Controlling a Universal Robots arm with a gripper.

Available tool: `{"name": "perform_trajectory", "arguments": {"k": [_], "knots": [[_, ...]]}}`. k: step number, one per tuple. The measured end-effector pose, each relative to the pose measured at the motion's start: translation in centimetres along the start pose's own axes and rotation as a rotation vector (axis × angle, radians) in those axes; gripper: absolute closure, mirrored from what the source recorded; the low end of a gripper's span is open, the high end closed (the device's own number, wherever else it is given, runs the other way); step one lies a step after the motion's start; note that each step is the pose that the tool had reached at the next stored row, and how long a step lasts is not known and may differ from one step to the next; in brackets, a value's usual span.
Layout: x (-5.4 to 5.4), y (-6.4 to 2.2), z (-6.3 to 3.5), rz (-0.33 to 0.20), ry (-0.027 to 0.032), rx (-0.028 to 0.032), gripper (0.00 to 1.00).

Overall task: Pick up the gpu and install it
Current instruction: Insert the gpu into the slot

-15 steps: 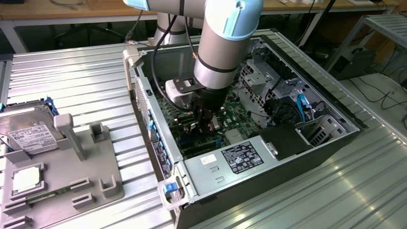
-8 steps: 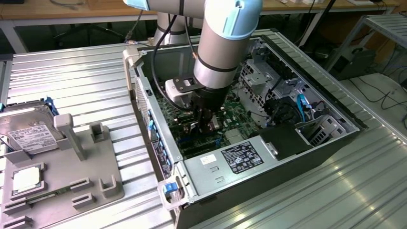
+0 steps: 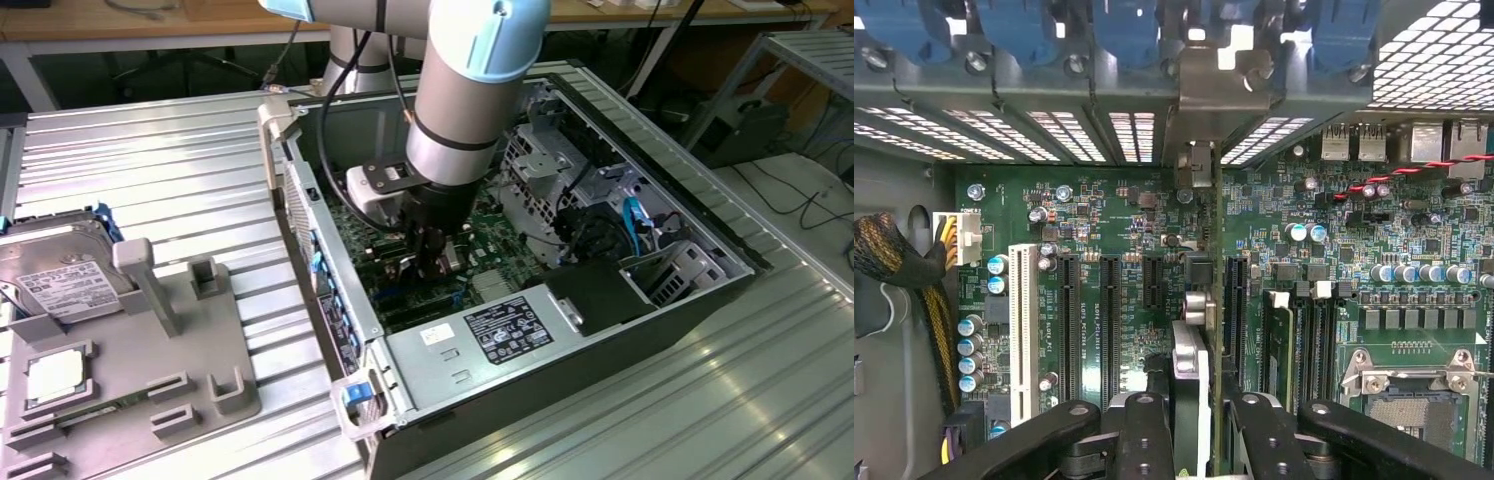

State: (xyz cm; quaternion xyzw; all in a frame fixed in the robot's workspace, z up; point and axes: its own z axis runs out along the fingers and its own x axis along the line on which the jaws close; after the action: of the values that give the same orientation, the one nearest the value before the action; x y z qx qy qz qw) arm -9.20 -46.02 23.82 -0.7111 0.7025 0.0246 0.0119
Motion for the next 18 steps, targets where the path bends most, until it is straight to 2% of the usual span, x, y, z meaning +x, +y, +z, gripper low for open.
{"name": "perform_trajectory", "arguments": {"k": [18], "knots": [[-0.02, 0.23, 0.02, 0.0, 0.0017, 0.0002, 0.72]]}}
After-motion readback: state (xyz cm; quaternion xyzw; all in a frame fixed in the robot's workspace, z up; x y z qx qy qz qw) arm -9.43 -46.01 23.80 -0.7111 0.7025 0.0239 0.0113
